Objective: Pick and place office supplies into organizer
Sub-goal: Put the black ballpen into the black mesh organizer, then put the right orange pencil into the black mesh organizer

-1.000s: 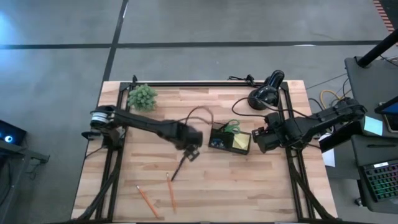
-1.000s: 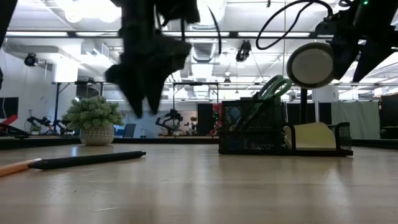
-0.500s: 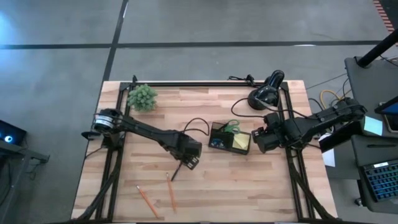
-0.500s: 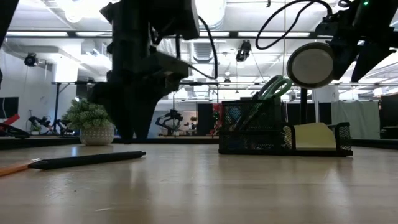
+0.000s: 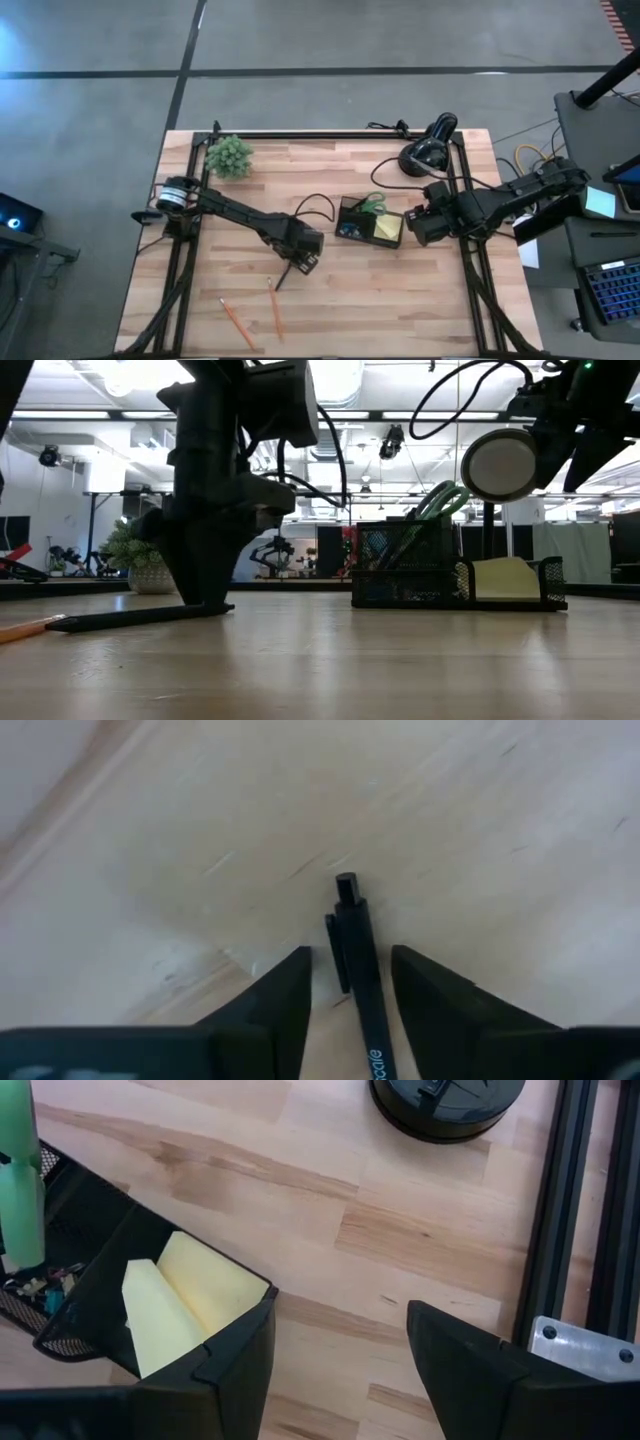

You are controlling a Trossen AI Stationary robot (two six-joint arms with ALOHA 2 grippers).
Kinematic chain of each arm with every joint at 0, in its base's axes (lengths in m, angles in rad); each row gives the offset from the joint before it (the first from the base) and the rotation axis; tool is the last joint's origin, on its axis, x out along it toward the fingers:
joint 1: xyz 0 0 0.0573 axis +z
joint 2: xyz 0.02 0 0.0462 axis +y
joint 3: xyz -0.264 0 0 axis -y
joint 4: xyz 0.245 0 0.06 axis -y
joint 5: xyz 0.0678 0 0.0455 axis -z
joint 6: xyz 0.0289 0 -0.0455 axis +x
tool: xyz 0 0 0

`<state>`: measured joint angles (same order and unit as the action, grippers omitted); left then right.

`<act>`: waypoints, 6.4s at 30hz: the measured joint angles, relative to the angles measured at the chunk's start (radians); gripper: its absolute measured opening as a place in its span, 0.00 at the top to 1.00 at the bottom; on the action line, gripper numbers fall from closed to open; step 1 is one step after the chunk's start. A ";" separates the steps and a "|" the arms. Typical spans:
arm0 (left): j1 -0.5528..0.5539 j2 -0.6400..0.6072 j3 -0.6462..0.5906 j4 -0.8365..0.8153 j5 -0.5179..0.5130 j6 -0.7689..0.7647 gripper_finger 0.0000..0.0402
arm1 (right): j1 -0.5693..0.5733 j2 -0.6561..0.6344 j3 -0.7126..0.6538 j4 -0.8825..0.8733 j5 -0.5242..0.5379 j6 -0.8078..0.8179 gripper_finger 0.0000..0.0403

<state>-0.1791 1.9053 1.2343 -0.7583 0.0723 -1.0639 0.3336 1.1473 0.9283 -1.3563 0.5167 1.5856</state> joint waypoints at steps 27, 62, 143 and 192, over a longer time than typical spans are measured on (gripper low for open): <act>0.122 -0.337 -0.089 1.016 -0.595 0.865 0.98 | 0.005 -0.001 0.028 0.005 0.106 0.082 0.46; 0.249 -0.160 -0.103 1.009 -0.201 0.695 0.59 | 0.004 -0.001 0.020 0.002 -0.018 0.108 0.46; -0.606 -0.165 -0.221 -0.068 0.048 -1.309 0.88 | 0.005 0.001 0.001 0.054 -0.019 0.026 0.46; 0.289 -0.298 -0.279 1.398 -0.212 0.904 1.00 | 0.004 0.000 -0.001 0.046 -0.053 0.142 0.46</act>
<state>0.1101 1.6073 0.9554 0.6402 -0.1393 -0.1594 0.3378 1.1477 0.9272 -1.3103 0.4636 1.7272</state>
